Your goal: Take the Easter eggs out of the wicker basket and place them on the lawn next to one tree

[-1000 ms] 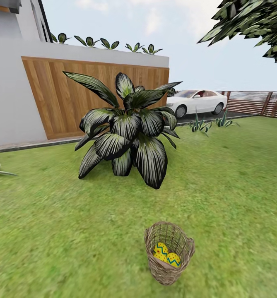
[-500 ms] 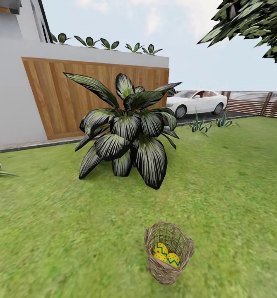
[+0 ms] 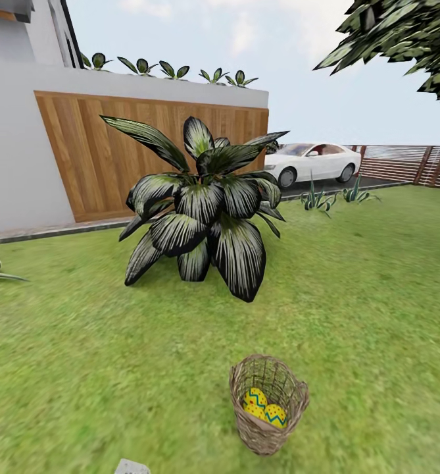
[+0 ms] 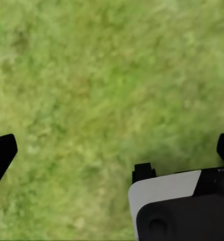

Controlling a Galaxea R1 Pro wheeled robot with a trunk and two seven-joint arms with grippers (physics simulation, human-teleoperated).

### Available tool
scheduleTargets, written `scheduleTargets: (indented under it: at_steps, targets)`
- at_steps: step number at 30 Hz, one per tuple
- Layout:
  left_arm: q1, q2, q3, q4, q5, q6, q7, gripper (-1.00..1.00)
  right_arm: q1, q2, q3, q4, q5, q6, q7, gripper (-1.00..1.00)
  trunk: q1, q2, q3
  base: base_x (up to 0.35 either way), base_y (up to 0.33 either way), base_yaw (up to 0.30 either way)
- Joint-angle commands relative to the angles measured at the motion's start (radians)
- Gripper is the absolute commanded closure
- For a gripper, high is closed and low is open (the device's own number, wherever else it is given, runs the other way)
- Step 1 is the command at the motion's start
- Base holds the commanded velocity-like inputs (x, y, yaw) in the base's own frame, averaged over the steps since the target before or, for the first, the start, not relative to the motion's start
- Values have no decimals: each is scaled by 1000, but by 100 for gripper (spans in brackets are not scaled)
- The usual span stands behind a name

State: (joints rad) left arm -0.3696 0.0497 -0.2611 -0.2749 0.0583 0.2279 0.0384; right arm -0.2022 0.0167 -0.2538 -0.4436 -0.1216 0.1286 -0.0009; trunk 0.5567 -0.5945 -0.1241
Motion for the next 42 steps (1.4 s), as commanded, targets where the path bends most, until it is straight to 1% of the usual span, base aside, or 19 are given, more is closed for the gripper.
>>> scheduleTargets:
  at_steps: [1,7,22,42]
  targets:
    - [0,1,-8,-3,7,0,4,-100,0,1,-3,-3,-9,5,0,-100,1,-1,-2,184,0,0]
    - [0,1,-9,-4,3,-18,6,-100,0,-3,-4,-1,-7,4,2,-100,1,-1,-2,98,0,0]
    - [0,-1,-12,-4,-1,-22,6,-100,1,-7,-7,-1,-6,3,4,-100,1,-1,-3,58,0,0]
    - [0,-1,-13,-3,-3,-22,6,-100,1,-7,-7,-1,-5,3,5,-100,1,-1,-3,153,0,0]
